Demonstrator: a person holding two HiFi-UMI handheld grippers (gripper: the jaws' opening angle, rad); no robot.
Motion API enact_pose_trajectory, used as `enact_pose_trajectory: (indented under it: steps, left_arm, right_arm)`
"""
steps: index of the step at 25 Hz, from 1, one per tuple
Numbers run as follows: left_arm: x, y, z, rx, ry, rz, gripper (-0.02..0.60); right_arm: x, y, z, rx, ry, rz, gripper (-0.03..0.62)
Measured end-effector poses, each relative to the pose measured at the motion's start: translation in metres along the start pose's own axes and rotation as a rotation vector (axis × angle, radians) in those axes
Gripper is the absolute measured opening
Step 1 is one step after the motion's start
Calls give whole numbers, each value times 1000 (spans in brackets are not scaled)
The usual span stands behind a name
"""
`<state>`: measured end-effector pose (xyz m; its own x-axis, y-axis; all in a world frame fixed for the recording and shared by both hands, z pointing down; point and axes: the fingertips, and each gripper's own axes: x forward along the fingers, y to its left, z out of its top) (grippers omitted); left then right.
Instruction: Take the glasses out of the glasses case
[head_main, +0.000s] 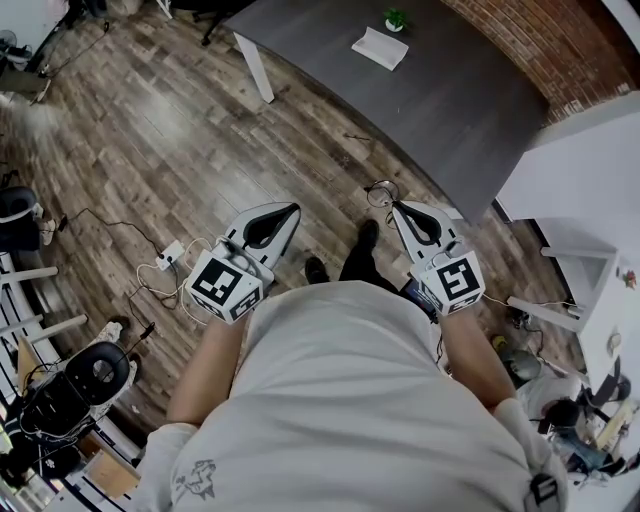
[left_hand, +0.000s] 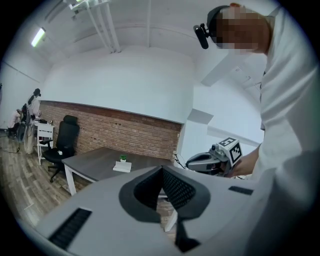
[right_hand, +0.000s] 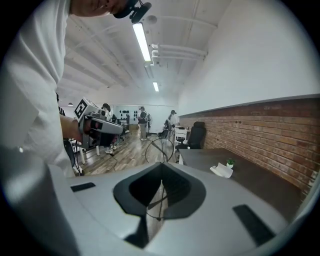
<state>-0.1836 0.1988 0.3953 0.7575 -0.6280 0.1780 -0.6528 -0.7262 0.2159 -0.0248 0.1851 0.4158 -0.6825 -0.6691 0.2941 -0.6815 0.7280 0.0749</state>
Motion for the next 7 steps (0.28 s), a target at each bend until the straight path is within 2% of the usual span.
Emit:
enact_pose_trajectory:
  steps: [7]
  left_arm:
    - [1,3,3,-1,-4,-3,11]
  right_arm:
    - [3,-2,3,-1,-2,-3,14]
